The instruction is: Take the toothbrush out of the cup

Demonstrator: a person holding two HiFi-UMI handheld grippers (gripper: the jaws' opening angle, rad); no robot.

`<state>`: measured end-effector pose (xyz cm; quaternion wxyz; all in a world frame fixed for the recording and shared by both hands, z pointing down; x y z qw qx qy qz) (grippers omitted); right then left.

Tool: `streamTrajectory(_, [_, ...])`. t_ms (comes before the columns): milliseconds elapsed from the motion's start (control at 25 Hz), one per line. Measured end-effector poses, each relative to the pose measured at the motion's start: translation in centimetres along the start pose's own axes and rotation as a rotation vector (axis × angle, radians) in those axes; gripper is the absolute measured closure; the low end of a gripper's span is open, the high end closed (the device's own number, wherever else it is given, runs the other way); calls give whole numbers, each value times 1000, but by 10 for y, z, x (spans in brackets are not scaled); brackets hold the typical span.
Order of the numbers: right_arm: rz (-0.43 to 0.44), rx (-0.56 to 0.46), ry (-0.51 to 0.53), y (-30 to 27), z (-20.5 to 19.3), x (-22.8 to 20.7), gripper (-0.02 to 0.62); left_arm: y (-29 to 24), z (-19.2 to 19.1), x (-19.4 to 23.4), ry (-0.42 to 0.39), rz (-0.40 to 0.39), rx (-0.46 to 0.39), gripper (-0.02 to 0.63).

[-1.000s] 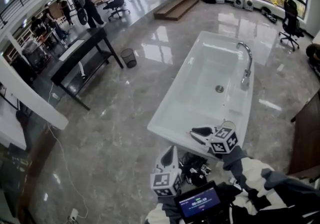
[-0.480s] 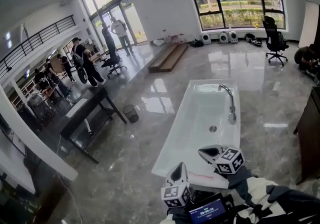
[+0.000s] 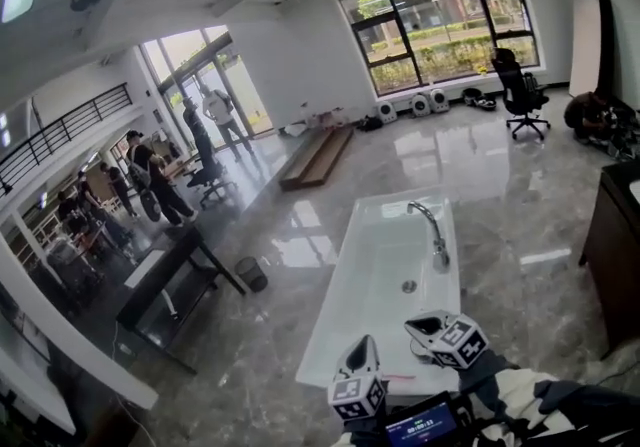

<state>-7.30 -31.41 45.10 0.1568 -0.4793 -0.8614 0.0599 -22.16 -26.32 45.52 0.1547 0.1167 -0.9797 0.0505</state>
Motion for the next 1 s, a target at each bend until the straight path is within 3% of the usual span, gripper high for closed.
streamTrajectory(360, [-69,13,-26,24,-9,-15,611,-16,-2,-27,-11,-49,16,601])
streamTrajectory(1000, [-92,31,-18,38,-4,-17,611,-20,-6,-37,-14,-63,36,601])
Point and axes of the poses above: the fingertips, and each gripper's own axes: y backward along the fingers, x to its left, z out of its top, the point moved 6 cm from there along y, backward along the fingers, and after that the axes turned 12 degrees about y, right-handed, at the moved point
